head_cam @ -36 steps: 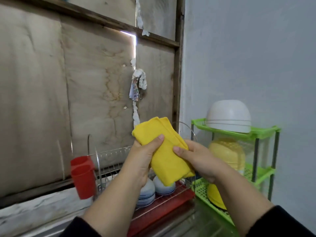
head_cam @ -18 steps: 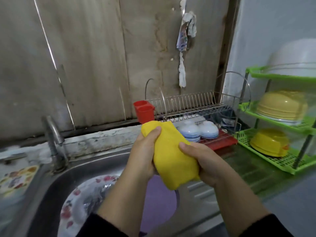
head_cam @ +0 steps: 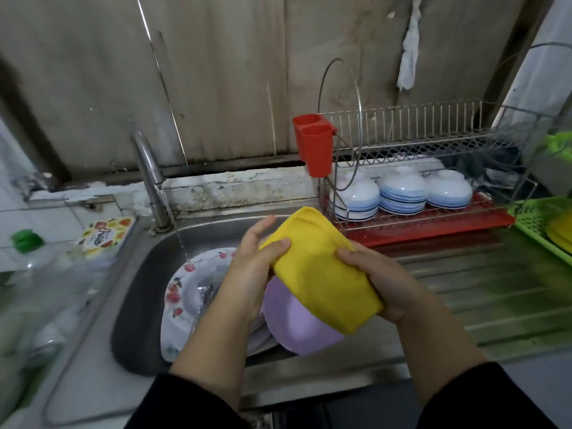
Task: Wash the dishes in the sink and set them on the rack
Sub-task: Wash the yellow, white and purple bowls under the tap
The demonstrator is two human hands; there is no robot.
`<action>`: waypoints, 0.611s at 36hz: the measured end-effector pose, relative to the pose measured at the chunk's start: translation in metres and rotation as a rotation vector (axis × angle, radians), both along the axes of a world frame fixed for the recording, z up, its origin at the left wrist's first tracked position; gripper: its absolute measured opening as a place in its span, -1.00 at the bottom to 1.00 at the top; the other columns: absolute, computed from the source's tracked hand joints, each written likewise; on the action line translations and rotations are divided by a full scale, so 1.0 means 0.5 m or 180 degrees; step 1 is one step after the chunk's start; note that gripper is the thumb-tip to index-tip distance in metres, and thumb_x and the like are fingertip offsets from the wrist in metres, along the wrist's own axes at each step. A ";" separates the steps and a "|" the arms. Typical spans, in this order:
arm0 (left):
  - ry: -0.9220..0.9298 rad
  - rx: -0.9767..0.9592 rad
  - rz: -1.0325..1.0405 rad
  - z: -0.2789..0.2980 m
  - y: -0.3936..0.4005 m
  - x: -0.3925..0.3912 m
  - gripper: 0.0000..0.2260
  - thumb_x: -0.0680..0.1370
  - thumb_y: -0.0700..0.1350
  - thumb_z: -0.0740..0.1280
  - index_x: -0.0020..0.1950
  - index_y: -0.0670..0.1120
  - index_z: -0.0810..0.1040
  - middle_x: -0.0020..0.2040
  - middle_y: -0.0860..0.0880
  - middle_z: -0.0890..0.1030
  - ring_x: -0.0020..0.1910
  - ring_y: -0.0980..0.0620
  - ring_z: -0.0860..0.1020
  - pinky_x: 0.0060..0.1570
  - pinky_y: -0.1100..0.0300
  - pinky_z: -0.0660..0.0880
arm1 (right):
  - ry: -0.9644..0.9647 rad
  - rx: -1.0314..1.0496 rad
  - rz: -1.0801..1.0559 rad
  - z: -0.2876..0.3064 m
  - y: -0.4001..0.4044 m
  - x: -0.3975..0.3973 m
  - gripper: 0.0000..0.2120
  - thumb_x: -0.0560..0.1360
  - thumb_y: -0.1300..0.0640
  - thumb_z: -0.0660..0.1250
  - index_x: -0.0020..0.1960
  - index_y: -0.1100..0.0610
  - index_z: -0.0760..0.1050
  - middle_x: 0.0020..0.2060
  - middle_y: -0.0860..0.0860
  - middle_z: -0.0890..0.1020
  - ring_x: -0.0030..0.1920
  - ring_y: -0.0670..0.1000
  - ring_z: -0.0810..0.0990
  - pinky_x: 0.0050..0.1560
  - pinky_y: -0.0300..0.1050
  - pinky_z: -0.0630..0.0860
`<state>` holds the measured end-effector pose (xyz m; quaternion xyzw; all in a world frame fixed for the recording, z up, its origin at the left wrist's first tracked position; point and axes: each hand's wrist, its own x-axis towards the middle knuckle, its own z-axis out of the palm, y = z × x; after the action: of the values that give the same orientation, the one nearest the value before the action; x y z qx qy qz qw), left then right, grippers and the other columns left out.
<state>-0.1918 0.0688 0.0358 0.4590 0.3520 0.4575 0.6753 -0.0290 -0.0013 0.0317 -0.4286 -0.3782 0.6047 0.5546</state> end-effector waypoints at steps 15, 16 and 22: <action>-0.0272 -0.0768 0.0372 -0.025 -0.041 0.059 -0.69 0.65 -0.01 0.10 0.12 -0.16 0.56 -0.03 -0.10 0.64 -0.03 -0.03 0.60 -0.11 0.14 0.57 | -0.2502 0.1201 -0.0044 -0.056 0.030 -0.015 -0.58 0.52 0.15 0.32 0.34 -0.13 0.40 -0.08 -0.04 0.38 -0.20 -0.33 0.41 -0.12 -0.48 0.35; -0.0271 -0.0791 0.0326 -0.022 -0.044 0.059 -0.64 0.65 0.04 0.07 0.11 -0.16 0.57 0.00 -0.13 0.65 -0.02 -0.05 0.61 -0.12 0.14 0.57 | -0.2457 0.1193 -0.0062 -0.057 0.029 -0.017 -0.58 0.53 0.15 0.32 0.35 -0.10 0.36 -0.06 -0.07 0.34 -0.17 -0.37 0.39 -0.08 -0.51 0.33; -0.0013 -0.0592 0.0072 -0.016 -0.062 0.058 -0.55 0.64 0.09 0.03 0.15 -0.18 0.57 -0.02 -0.23 0.67 -0.02 -0.17 0.65 0.08 -0.04 0.55 | -0.2292 0.1377 -0.0910 -0.047 0.038 -0.033 -0.84 0.51 0.28 0.33 0.03 0.08 0.58 -0.14 -0.05 0.45 -0.21 -0.32 0.47 -0.12 -0.50 0.35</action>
<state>-0.1628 0.0379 0.0280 0.3893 0.3968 0.4313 0.7105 -0.0453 0.0177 0.0084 -0.5340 -0.6021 0.2409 0.5425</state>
